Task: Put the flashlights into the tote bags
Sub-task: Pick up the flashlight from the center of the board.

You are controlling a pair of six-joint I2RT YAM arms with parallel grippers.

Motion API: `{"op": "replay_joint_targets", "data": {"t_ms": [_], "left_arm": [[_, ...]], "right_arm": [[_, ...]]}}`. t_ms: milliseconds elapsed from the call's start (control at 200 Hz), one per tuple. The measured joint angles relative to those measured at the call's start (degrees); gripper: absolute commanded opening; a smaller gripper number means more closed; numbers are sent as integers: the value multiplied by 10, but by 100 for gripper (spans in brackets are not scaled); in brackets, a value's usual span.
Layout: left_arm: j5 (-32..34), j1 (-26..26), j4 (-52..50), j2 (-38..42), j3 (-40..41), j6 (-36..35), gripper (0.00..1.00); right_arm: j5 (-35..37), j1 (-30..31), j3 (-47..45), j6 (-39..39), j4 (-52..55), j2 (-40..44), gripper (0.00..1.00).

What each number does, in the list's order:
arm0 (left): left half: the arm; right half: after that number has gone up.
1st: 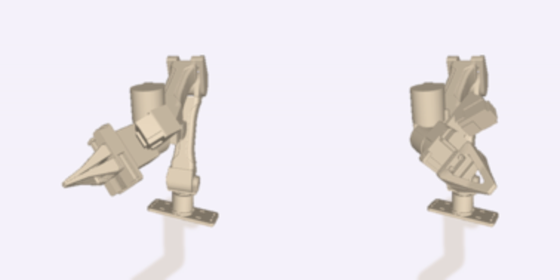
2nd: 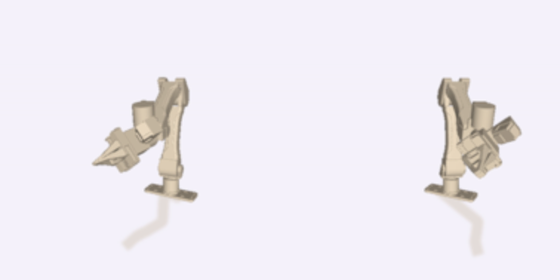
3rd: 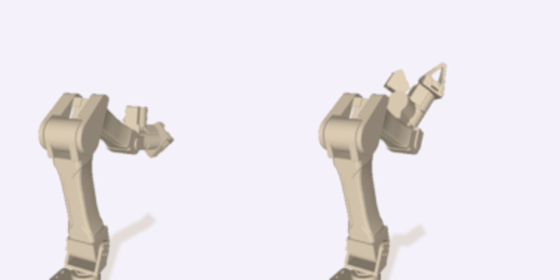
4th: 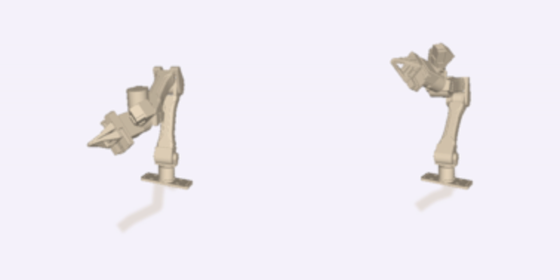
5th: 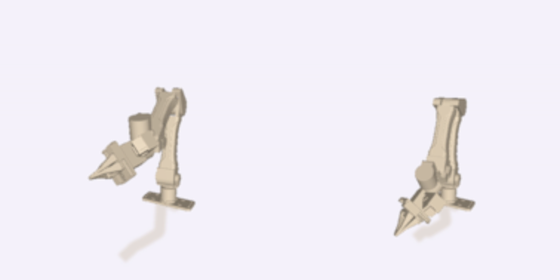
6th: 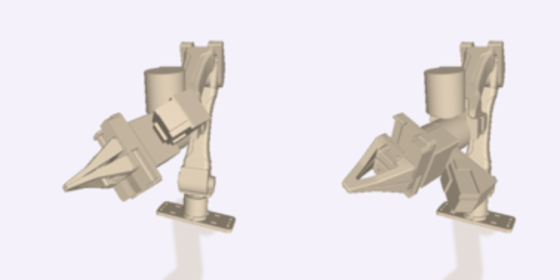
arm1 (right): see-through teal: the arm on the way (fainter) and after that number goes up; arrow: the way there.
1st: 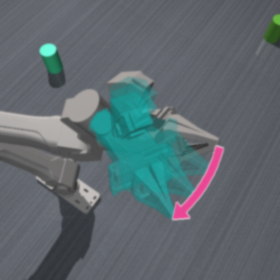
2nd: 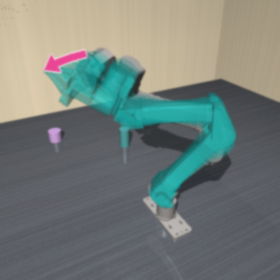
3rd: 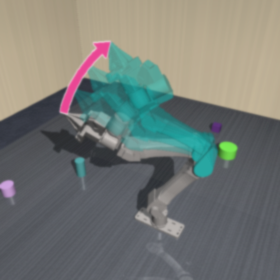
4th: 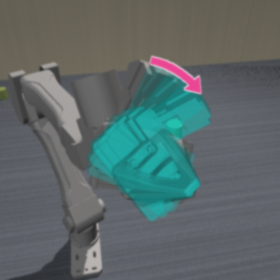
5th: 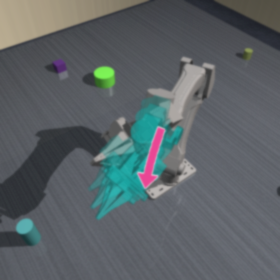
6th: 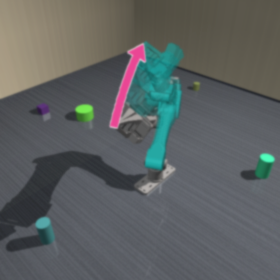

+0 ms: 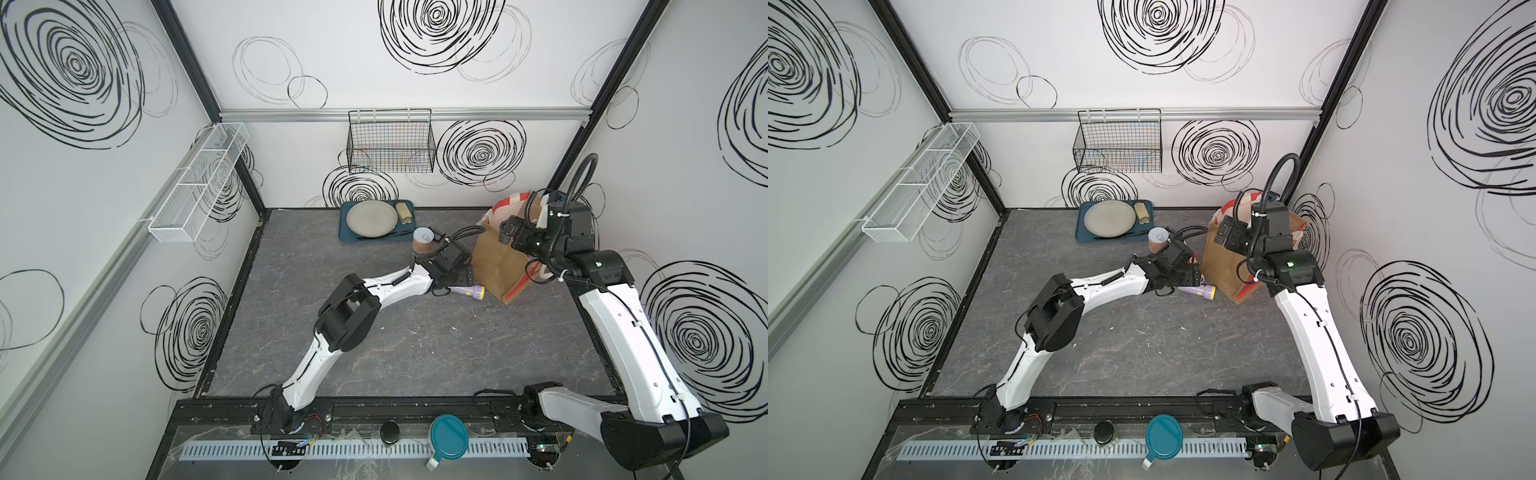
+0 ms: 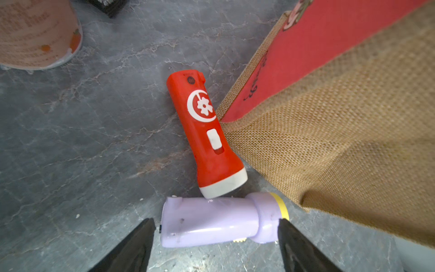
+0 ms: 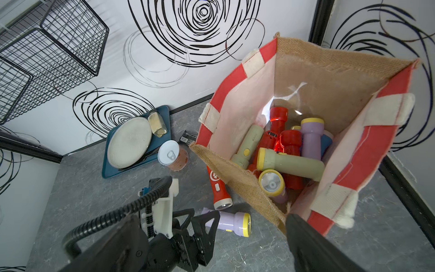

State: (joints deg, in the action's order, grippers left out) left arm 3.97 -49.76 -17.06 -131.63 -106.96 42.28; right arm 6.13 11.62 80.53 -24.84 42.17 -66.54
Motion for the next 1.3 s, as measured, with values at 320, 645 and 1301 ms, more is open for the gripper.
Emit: {"op": "replay_joint_targets", "data": {"t_ms": [320, 645, 1301], "left_arm": [[24, 2, -18, -64, -66, -1, 84], [44, 2, -17, -127, -123, -4, 81], [80, 1, 11, -132, -109, -14, 39]], "right_arm": [[0, 1, 0, 1, 26, 3, 100], [0, 1, 0, 14, 42, 12, 100], [0, -14, 0, 33, 50, 29, 100]]}}
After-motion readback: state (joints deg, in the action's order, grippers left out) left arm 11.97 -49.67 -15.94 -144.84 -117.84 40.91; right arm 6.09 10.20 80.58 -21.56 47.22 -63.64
